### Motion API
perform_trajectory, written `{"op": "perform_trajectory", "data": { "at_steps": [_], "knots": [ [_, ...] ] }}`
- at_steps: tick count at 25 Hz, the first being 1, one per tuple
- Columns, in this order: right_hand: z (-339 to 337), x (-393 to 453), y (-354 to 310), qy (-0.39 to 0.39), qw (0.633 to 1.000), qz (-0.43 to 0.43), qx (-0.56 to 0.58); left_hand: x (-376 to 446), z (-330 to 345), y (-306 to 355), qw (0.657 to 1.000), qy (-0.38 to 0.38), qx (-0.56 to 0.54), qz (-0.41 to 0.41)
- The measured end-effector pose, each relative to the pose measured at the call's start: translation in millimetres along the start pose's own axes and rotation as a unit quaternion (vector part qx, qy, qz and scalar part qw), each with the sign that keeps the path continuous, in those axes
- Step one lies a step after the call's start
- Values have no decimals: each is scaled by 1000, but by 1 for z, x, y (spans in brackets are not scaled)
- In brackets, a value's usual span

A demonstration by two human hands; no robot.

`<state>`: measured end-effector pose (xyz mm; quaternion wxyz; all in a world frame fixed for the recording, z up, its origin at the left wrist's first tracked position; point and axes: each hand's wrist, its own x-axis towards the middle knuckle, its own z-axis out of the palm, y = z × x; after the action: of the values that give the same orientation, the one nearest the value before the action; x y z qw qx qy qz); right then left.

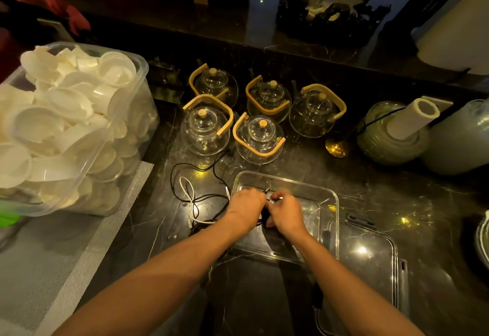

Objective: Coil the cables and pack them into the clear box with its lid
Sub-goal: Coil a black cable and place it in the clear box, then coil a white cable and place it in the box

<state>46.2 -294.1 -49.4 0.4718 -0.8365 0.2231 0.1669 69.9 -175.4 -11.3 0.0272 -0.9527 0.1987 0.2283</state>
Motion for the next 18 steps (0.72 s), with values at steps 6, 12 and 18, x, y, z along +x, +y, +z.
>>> {"op": "perform_trajectory", "data": {
  "at_steps": [6,12,18],
  "knots": [
    [-15,-12,5,-26,998,-14,56,-23,-14,-8,982,123,-138,42],
    [-40,-34,-19,-44,995,-40,85,-73,6,-86,924,192,-321,-75],
    [-36,-58,-63,-58,991,-97,73,-102,49,-106,985,50,-165,-29]
  ]
}}
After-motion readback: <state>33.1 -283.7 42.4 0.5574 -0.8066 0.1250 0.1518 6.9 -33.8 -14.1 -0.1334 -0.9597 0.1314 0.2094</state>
